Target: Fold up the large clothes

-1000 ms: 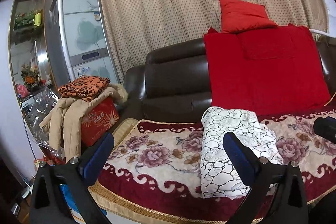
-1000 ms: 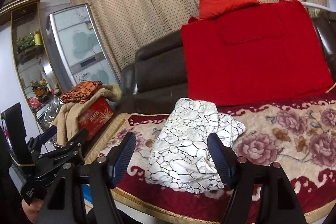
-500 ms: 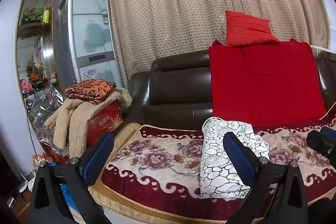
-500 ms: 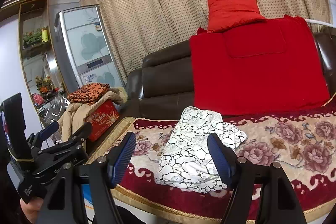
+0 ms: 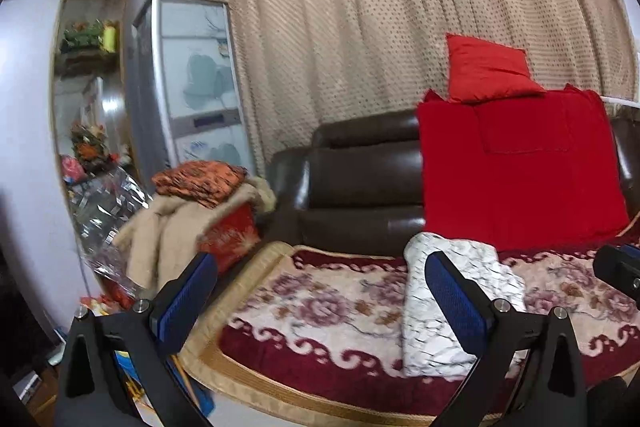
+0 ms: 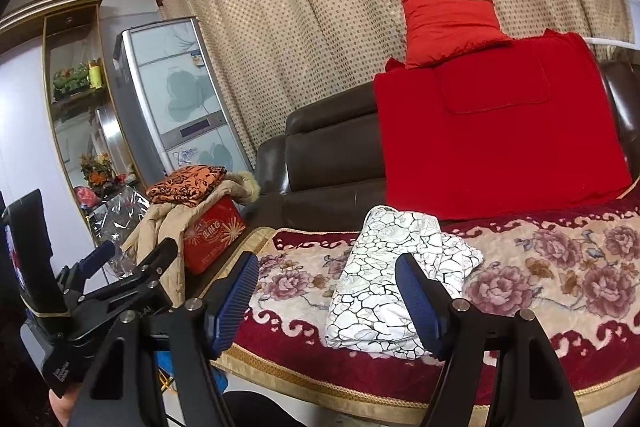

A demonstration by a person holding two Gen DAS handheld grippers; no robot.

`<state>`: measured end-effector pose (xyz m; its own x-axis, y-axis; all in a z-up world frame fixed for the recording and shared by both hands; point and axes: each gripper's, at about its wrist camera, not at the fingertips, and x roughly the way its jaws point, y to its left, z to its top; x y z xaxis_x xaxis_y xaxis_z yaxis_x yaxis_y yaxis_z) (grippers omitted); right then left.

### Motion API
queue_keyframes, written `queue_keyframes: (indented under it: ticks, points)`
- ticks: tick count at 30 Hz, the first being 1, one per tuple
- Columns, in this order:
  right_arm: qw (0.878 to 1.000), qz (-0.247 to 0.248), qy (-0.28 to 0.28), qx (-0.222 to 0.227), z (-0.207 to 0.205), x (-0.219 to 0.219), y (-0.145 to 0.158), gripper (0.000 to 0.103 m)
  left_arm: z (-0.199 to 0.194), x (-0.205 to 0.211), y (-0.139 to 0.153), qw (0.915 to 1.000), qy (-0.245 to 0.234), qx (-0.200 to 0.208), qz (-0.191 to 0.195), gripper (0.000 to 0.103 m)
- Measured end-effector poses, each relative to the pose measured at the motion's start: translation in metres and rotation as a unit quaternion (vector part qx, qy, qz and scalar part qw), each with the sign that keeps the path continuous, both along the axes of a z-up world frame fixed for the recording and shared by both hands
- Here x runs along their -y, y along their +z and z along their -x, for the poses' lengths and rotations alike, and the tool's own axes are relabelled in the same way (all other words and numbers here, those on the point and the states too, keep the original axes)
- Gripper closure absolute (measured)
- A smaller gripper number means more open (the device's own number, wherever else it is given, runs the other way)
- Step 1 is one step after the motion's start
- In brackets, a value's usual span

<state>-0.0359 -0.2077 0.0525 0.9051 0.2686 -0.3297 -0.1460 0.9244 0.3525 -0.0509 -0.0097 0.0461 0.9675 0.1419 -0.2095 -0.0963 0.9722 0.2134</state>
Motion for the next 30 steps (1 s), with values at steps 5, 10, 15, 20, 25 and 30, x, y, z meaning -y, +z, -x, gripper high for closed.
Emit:
queue_keyframes:
  ticks: [5, 10, 15, 20, 25, 30]
  points:
    - [1.000, 0.007, 0.010, -0.005, -0.004, -0.011, 0.000, 0.026, 0.003, -0.011, 0.011, 0.9999, 0.009, 0.009, 0.010, 0.000]
    - [0.999, 0.021, 0.014, -0.027, -0.018, -0.024, -0.007, 0.026, -0.007, -0.017, 0.009, 0.9999, 0.015, -0.002, 0.007, 0.000]
    - [0.998, 0.034, 0.014, -0.043, -0.029, -0.028, -0.018, 0.026, -0.024, -0.012, 0.002, 0.9996, 0.014, -0.023, 0.010, 0.000]
    - [0.998, 0.041, 0.006, -0.039, -0.040, -0.024, -0.018, 0.026, -0.042, -0.004, -0.003, 0.9991, 0.008, -0.039, 0.011, 0.000]
    - [0.998, 0.044, -0.008, -0.040, -0.050, -0.015, -0.021, 0.026, -0.057, 0.006, -0.010, 0.9982, -0.005, -0.058, 0.013, 0.000]
    - [0.998, 0.041, -0.024, -0.045, -0.056, -0.003, -0.025, 0.026, -0.065, 0.019, -0.018, 0.9970, -0.024, -0.074, 0.007, 0.000]
